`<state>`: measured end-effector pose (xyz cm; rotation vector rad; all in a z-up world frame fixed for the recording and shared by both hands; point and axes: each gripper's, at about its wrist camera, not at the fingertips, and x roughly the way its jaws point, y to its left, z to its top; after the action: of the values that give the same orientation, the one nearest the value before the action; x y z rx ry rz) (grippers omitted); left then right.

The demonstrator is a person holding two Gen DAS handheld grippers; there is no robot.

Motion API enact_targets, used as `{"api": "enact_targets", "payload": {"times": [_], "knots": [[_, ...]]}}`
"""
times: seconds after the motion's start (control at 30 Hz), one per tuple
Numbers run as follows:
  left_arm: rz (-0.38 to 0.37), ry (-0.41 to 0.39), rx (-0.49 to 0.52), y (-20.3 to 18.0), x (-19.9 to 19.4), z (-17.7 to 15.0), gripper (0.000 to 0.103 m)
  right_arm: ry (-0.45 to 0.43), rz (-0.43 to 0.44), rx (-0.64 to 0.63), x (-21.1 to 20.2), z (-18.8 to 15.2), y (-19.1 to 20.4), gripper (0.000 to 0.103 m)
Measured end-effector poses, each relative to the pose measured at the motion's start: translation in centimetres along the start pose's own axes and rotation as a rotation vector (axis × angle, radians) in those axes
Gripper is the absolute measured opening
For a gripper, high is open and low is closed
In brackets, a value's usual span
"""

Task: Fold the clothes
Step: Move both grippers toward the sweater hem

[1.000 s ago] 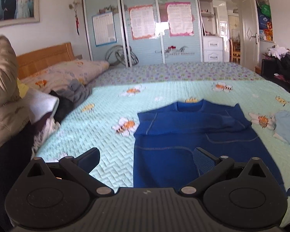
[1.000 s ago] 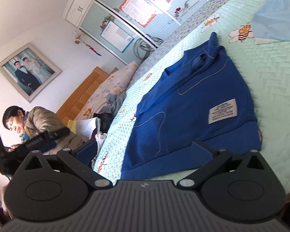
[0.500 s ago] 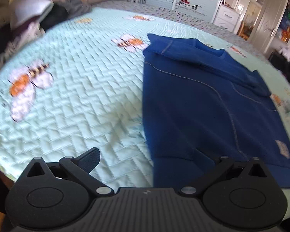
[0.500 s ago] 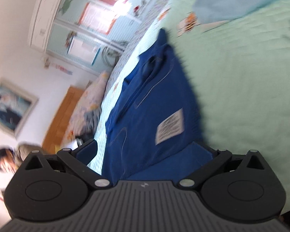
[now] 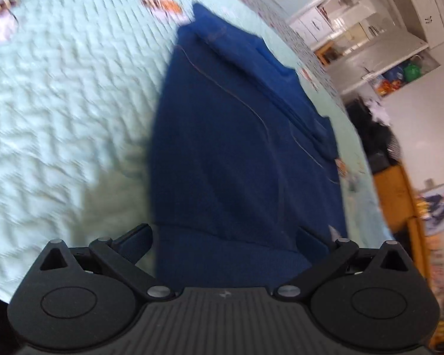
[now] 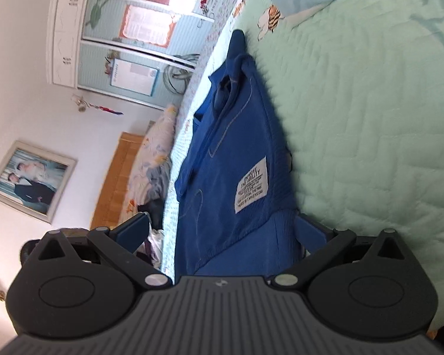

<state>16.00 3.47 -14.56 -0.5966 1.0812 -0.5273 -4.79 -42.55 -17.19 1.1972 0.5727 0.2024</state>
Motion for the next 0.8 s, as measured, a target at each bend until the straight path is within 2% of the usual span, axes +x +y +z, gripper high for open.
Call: {"api": "enact_targets", "payload": {"times": [0.1, 0.23, 0.37, 0.5, 0.6, 0.63, 0.7, 0.8], "knots": [[0.027, 0.033, 0.008, -0.4, 0.9, 0.5, 0.102, -0.004, -0.009, 0.019, 0.0, 0.0, 0.0, 0.103], [0.013, 0.052, 0.011, -0.6, 1.1, 0.8, 0.102, 0.001, 0.02, 0.076, -0.3, 0.5, -0.5, 0.103], [-0.057, 0.057, -0.038, 0.4, 1.2, 0.9, 0.102, 0.01, 0.027, 0.107, -0.2, 0.8, -0.7, 0.103], [-0.103, 0.052, -0.076, 1.2, 1.5, 0.8, 0.102, 0.037, 0.004, 0.081, 0.1, 1.4, -0.1, 0.103], [-0.125, 0.054, -0.095, 1.6, 1.7, 0.9, 0.102, 0.001, -0.062, -0.005, -0.6, 2.7, 0.7, 0.103], [-0.13, 0.057, -0.098, 1.7, 1.8, 1.0, 0.102, 0.007, -0.076, -0.017, -0.5, 3.0, 0.7, 0.103], [-0.14, 0.063, -0.102, 1.7, 2.1, 1.2, 0.102, 0.075, -0.074, 0.011, 0.5, 3.2, 0.2, 0.103], [-0.144, 0.069, -0.089, 1.4, 2.5, 1.5, 0.102, 0.141, -0.06, -0.013, 2.4, 2.3, 0.8, 0.103]]}}
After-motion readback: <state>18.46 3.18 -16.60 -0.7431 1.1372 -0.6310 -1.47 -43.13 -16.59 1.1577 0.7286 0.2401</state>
